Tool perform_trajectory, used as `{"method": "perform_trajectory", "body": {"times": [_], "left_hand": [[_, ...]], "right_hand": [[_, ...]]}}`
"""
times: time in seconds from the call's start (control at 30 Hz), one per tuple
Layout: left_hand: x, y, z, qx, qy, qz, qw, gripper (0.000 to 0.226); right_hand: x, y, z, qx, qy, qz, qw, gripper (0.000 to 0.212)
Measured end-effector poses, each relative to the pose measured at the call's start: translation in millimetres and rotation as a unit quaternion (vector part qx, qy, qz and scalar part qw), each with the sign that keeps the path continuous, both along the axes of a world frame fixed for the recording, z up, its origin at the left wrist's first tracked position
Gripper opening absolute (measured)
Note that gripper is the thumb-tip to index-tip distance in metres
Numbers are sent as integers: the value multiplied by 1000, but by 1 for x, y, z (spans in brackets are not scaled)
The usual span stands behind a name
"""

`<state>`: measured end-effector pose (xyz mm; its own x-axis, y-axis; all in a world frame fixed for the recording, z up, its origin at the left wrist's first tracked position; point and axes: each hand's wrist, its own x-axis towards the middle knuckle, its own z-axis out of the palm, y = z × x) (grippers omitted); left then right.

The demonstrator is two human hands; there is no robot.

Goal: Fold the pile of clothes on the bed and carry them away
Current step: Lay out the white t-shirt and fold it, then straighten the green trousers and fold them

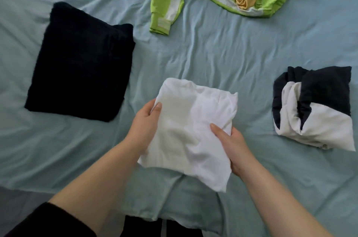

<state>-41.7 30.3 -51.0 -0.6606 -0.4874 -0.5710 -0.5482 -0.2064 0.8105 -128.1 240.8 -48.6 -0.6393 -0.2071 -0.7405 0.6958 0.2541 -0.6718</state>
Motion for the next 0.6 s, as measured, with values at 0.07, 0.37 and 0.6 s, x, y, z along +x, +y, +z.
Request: {"method": "perform_trajectory", "body": {"times": [0.07,0.37,0.6], "left_hand": [[9,-34,11,-21,-2,0,1000,26],[13,-210,72,-118,81,37,989,24],[39,-303,-5,-139,-94,49,985,44]], "right_hand": [[6,-40,5,-6,19,10,1000,8],[-7,-222,37,-108,101,58,987,11],[7,-314,-17,-116,-14,85,990,44]]}}
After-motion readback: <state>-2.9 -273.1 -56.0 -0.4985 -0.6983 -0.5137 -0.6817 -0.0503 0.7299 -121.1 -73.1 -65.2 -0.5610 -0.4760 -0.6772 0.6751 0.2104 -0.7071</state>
